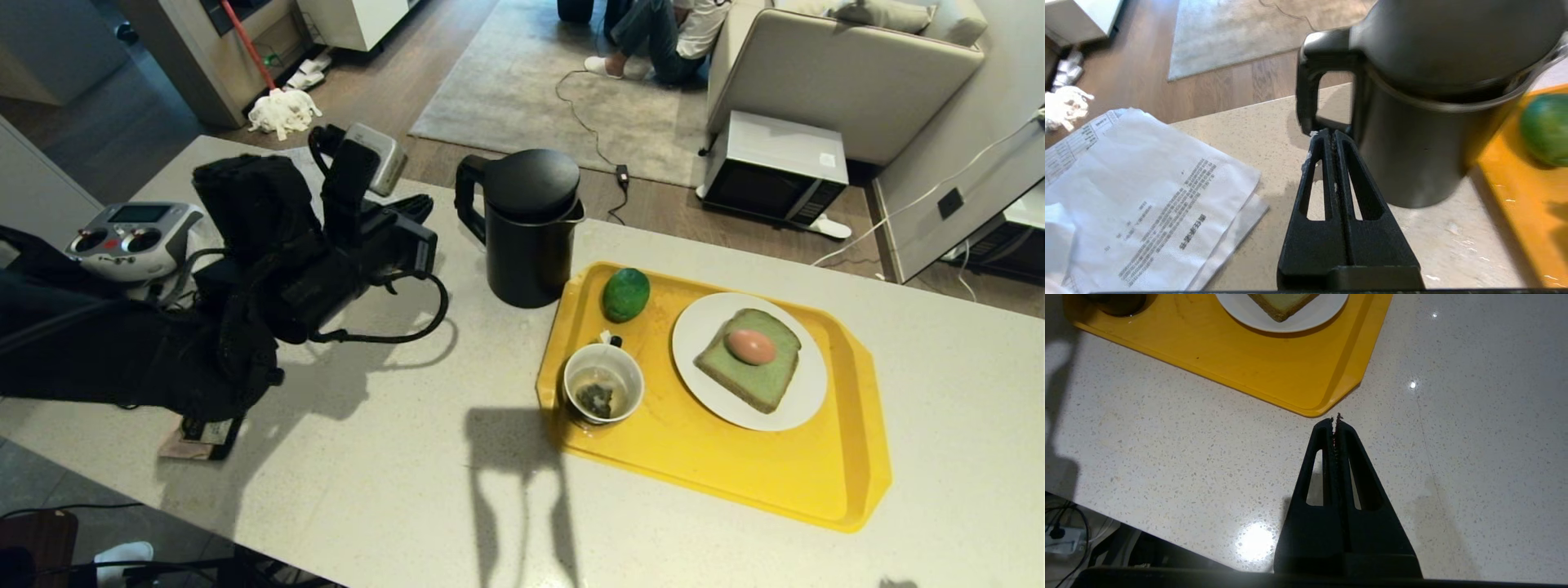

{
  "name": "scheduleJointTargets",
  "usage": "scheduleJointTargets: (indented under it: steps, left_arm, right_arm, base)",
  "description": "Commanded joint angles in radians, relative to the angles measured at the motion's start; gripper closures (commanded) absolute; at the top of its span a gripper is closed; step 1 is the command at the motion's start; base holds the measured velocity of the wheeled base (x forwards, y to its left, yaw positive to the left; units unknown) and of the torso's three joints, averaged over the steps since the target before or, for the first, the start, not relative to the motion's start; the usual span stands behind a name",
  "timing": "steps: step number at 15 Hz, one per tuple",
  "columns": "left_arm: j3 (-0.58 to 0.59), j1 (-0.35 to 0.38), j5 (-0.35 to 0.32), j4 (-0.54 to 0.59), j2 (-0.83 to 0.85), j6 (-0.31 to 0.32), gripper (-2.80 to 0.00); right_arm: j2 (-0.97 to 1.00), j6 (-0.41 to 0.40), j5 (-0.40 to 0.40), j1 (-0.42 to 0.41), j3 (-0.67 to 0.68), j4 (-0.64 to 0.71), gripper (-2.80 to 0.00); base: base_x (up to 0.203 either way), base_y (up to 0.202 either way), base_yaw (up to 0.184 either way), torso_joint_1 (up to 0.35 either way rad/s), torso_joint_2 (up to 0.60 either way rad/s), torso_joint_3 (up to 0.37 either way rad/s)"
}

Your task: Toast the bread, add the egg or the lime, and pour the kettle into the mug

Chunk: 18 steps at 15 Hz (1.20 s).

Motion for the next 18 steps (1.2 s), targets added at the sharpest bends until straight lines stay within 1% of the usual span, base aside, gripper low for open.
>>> scheduleJointTargets:
  steps: [1, 2, 4, 5, 7, 8, 10, 13, 14, 16, 18]
  left_arm:
    - [-0.106, -0.031, 0.031, 0.221, -0.105, -0.011, 0.0]
    - [-0.19, -0.037, 0.038, 0.328, -0.117, -0.025, 0.0]
    - [-0.393, -0.042, 0.042, 0.548, -0.119, -0.074, 0.0]
    - [-0.485, -0.042, 0.043, 0.623, -0.105, -0.102, 0.0]
    - [-0.65, -0.037, 0.029, 0.698, -0.023, -0.147, 0.0]
    - [-0.698, -0.036, 0.008, 0.715, 0.026, -0.163, 0.0]
    - [-0.753, -0.039, -0.038, 0.73, 0.101, -0.203, 0.0]
    - [-0.793, -0.068, -0.049, 0.748, 0.168, -0.259, 0.0]
    - [-0.809, -0.077, -0.049, 0.774, 0.177, -0.274, 0.0]
    - [-0.842, -0.092, -0.05, 0.834, 0.194, -0.28, 0.0]
    - [-0.842, -0.098, -0.05, 0.839, 0.205, -0.281, 0.0]
  right_arm:
    - [0.0, 0.0, 0.0, 0.0, 0.0, 0.001, 0.0]
    - [0.0, 0.0, 0.0, 0.0, 0.0, 0.001, 0.0]
    - [0.0, 0.0, 0.0, 0.0, 0.0, 0.001, 0.0]
    - [0.0, 0.0, 0.0, 0.0, 0.0, 0.001, 0.0]
    - [0.0, 0.0, 0.0, 0.0, 0.0, 0.001, 0.0]
    - [0.0, 0.0, 0.0, -0.001, 0.0, 0.001, 0.0]
    - [0.0, 0.0, 0.0, -0.001, 0.0, 0.001, 0.0]
    - [0.0, 0.0, 0.0, -0.001, 0.0, 0.001, 0.0]
    - [0.0, 0.0, 0.0, 0.0, 0.0, 0.001, 0.0]
    - [0.0, 0.0, 0.0, 0.0, 0.0, 0.001, 0.0]
    - [0.0, 0.0, 0.0, 0.0, 0.0, 0.001, 0.0]
  base:
    - [0.0, 0.0, 0.0, 0.0, 0.0, 0.0]
    - [0.0, 0.0, 0.0, 0.0, 0.0, 0.0]
    - [0.0, 0.0, 0.0, 0.0, 0.0, 0.0]
    - [0.0, 0.0, 0.0, 0.0, 0.0, 0.0]
    - [0.0, 0.0, 0.0, 0.0, 0.0, 0.0]
    - [0.0, 0.0, 0.0, 0.0, 0.0, 0.0]
    - [0.0, 0.0, 0.0, 0.0, 0.0, 0.0]
    - [0.0, 0.0, 0.0, 0.0, 0.0, 0.0]
    - [0.0, 0.0, 0.0, 0.0, 0.0, 0.0]
    - [0.0, 0.0, 0.0, 0.0, 0.0, 0.0]
    - [0.0, 0.0, 0.0, 0.0, 0.0, 0.0]
